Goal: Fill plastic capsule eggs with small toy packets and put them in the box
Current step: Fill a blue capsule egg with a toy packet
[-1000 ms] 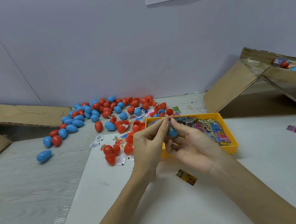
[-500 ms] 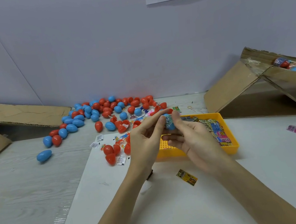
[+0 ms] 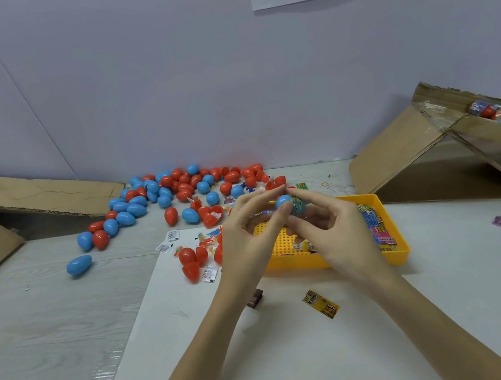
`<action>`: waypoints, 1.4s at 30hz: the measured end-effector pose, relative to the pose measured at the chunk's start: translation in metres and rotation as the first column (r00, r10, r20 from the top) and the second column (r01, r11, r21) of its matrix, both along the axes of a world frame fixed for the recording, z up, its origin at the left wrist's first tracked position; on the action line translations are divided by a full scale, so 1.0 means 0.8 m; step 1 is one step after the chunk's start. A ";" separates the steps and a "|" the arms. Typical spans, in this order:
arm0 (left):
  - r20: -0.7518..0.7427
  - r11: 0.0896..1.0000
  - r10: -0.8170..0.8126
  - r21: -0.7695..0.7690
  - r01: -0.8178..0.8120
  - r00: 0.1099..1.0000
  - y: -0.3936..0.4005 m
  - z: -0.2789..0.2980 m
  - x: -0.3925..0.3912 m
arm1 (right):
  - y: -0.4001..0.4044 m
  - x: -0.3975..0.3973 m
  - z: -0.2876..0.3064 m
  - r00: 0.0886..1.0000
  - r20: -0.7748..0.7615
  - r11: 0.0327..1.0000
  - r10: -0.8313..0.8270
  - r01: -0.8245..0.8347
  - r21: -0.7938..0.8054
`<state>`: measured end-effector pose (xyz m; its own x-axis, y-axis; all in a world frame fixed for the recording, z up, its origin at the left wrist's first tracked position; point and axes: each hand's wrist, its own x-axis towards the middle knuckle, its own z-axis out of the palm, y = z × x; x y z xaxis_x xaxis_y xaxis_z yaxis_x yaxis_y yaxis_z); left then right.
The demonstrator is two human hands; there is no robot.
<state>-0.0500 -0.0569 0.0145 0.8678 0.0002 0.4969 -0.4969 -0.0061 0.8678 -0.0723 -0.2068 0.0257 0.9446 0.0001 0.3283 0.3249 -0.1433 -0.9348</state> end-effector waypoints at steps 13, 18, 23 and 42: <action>0.040 1.000 -0.011 0.013 0.011 0.999 0.006 -0.005 0.008 | 0.004 0.005 -0.005 0.993 -0.112 0.965 0.024 0.006 0.263; 0.004 0.999 -0.042 -0.015 0.043 0.999 0.003 -0.004 0.006 | 0.002 0.001 -0.001 1.000 -0.003 0.980 -0.015 0.016 0.196; -0.010 0.999 0.044 -0.027 -0.045 0.999 0.003 -0.009 0.007 | 0.002 0.002 -0.003 1.000 0.008 0.987 0.007 -0.008 0.161; -0.077 0.994 -0.082 -0.076 0.076 0.994 0.004 -0.005 0.005 | -0.002 0.007 -0.005 0.999 -0.018 0.981 -0.045 0.047 0.191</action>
